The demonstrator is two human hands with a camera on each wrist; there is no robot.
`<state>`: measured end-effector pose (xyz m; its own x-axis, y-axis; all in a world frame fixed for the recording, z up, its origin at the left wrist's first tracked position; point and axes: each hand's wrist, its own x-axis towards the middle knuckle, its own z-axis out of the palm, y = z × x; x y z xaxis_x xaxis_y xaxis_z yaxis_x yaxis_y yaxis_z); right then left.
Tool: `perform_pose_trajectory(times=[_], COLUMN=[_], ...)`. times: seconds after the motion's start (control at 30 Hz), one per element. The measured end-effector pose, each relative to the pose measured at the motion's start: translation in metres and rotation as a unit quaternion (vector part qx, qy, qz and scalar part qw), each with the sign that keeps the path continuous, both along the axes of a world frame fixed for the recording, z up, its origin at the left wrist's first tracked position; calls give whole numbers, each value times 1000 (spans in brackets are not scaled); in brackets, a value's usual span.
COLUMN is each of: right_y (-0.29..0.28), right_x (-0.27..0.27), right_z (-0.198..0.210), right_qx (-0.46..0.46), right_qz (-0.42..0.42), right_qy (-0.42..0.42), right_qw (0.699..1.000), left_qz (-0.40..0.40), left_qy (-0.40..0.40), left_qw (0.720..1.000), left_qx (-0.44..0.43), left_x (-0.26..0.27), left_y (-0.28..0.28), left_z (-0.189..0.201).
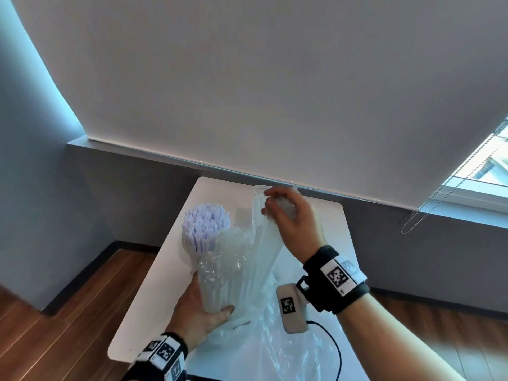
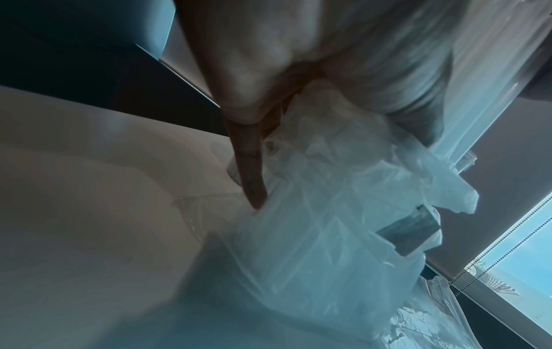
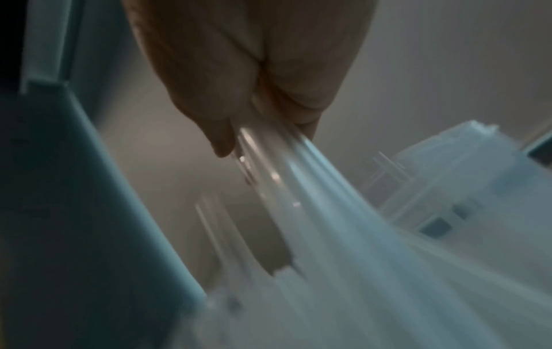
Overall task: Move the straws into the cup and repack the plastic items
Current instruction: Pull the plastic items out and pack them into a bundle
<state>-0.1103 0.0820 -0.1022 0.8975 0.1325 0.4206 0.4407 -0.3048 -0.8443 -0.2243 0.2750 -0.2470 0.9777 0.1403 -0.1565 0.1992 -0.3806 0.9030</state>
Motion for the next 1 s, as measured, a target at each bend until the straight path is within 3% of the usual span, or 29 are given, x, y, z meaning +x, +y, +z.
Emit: perform_pose_trajectory(times=[0.3,0.63,0.8,0.9,0.97,1.0], right_y=[-9,-44,-41,-33,-32,-32], right_x=[8,42,81,104,113,113], right_z=[48,143,134,88,53,39], right_qx=[57,121,78,-12,-172,-263], right_qz=[53,49,53,37,25,32], right_qy=[-10,-116,-104,-67,-20,21], right_qw=[997,985,990,997,985,964], left_qz=[7,9,13,11,13,14], left_qy=[18,28,37,34,34,36], left_qw=[1000,999,999,999,999,999], left_qx=[-5,-30,-37,-29,-28,-30], left_x=[2,1,1,0,0,-1], left_y=[2,2,2,1,0,0], left_z=[-8,-13,-11,-9,-6,-5])
